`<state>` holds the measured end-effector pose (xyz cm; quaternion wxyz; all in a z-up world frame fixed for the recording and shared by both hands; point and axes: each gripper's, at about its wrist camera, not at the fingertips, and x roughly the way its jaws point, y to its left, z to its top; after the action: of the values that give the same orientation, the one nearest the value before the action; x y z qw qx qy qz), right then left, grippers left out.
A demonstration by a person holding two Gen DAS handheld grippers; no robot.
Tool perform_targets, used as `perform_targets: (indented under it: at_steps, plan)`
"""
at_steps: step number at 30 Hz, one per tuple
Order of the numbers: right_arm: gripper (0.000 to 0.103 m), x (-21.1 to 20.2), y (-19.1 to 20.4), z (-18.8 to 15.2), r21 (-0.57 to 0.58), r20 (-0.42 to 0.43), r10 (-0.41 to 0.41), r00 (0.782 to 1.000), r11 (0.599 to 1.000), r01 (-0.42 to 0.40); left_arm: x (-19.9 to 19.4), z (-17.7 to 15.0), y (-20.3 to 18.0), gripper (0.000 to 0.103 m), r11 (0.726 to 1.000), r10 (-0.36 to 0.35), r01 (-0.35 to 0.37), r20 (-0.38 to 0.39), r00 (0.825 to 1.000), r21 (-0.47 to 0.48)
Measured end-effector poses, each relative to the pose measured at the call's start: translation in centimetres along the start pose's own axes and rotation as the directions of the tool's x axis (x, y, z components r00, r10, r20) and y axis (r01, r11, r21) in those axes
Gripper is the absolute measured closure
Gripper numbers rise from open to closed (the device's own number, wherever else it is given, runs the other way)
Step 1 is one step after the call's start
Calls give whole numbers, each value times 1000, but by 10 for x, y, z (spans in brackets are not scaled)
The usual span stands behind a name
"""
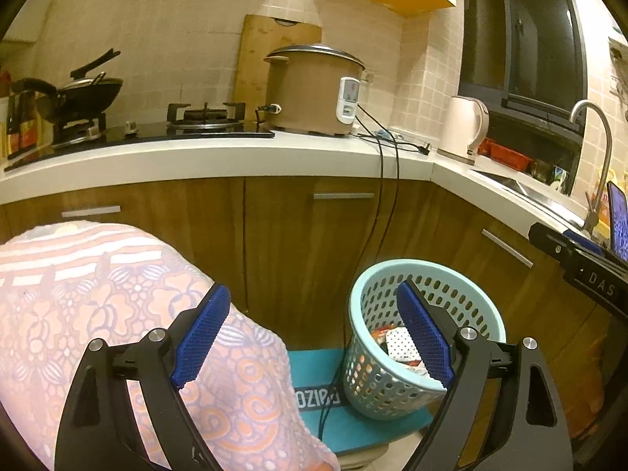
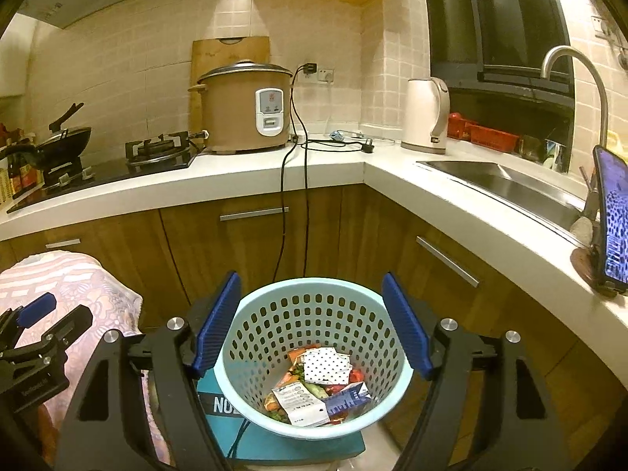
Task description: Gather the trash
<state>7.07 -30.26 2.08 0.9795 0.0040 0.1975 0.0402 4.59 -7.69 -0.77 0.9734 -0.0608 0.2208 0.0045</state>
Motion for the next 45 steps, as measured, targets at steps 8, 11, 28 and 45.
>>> perform_targets:
  at_steps: [8,11,28,45]
  plan:
    - [30,-6,1,-2,0,1,-2,1000,1000,2,1,-1,3,18,1000,-5,5,-9,1000,-4]
    - [29,-9,1,-2,-2,7,-4,1000,1000,4,2,-1,3,18,1000,-6,6,-8,1000,-10]
    - [25,-12,1,-3,-4,10,-14,1000,1000,14,-1,-1,8,17,999,-1,1,-2,1000,-40]
    - [24,-11,0,-6,-1,2,-15,1000,1000,15,-2,-1,7,17,999,-3,2,-4,1000,-39]
